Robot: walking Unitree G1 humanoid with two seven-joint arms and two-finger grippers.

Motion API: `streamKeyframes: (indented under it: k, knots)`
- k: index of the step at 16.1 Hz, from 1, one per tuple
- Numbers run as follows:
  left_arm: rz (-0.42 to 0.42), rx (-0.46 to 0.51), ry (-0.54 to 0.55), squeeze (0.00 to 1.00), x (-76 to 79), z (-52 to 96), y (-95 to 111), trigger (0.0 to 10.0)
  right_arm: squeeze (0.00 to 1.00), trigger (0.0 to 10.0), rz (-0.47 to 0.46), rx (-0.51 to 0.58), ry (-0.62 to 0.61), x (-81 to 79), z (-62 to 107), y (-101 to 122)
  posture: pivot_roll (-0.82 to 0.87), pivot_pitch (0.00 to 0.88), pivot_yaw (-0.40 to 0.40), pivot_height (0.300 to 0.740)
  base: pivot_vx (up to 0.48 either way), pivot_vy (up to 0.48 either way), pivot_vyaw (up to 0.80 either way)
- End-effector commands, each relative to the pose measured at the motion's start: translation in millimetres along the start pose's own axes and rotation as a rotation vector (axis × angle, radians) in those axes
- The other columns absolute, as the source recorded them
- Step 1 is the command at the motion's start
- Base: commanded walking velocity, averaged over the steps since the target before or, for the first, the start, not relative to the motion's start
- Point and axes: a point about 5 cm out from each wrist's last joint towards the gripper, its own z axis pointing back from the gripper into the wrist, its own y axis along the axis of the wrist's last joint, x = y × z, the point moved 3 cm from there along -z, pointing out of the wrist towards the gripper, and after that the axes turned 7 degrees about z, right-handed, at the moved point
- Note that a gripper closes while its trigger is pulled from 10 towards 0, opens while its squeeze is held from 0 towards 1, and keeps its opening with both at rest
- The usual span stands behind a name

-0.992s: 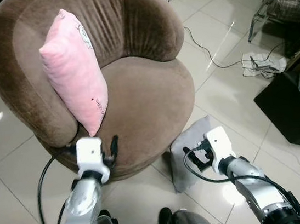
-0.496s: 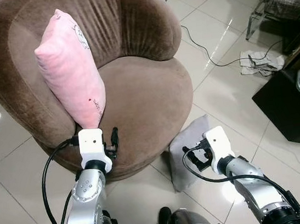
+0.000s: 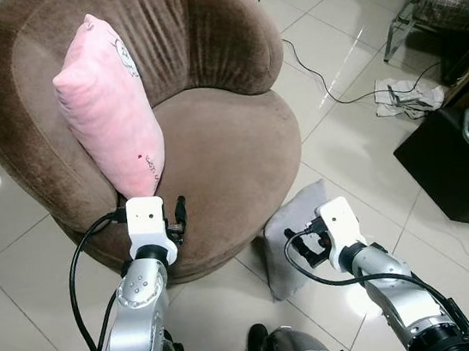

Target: Move the pillow to the sofa from floor

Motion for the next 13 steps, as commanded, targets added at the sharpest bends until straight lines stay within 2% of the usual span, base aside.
streamKeyframes:
  k: [1,5,7,8,9,11,12,13]
  knots:
    - [0.005,-0.008,-0.012,0.0,7.8,0.2,-4.0,10.0,0.0,10.0,-0.001,-0.029,-0.011,2.7,6.4,-7.6,-0.04,0.256,-0.18,0.74,0.0,0.0,0.0]
    - [0.023,-0.001,-0.014,0.0,9.8,1.3,-4.1,10.0,0.0,10.0,0.0,-0.035,-0.008,1.8,8.6,-10.3,-0.04,0.258,-0.183,0.74,0.0,0.0,0.0]
    - [0.02,0.007,-0.018,0.0,7.8,4.3,-4.9,10.0,0.0,10.0,-0.057,0.052,-0.069,9.3,11.5,-1.8,-0.04,0.248,-0.183,0.74,0.0,0.0,0.0]
    - [0.041,0.085,-0.003,0.0,-4.2,15.9,2.2,10.0,0.0,10.0,-0.053,0.154,-0.157,22.2,17.5,11.2,-0.02,0.24,-0.189,0.74,0.0,0.0,0.0]
    - [0.036,0.097,-0.003,0.0,-6.1,17.8,3.5,10.0,0.0,10.0,-0.054,0.158,-0.167,23.4,17.8,11.7,-0.01,0.238,-0.187,0.74,0.0,0.0,0.0]
    - [-0.032,0.121,-0.021,0.0,-11.8,12.6,19.0,10.0,0.0,10.0,-0.037,0.168,-0.132,10.4,4.1,19.1,0.05,0.235,-0.138,0.74,0.0,0.0,0.0]
    - [-0.049,0.13,-0.027,0.0,-12.7,12.1,22.6,10.0,0.0,10.0,-0.042,0.168,-0.13,7.9,1.3,20.4,0.05,0.235,-0.138,0.74,0.0,0.0,0.0]
    - [-0.074,0.139,-0.037,0.0,-18.4,11.7,29.5,10.0,0.0,10.0,-0.063,0.177,-0.125,1.3,-6.2,25.4,0.08,0.225,-0.104,0.74,0.0,0.0,0.0]
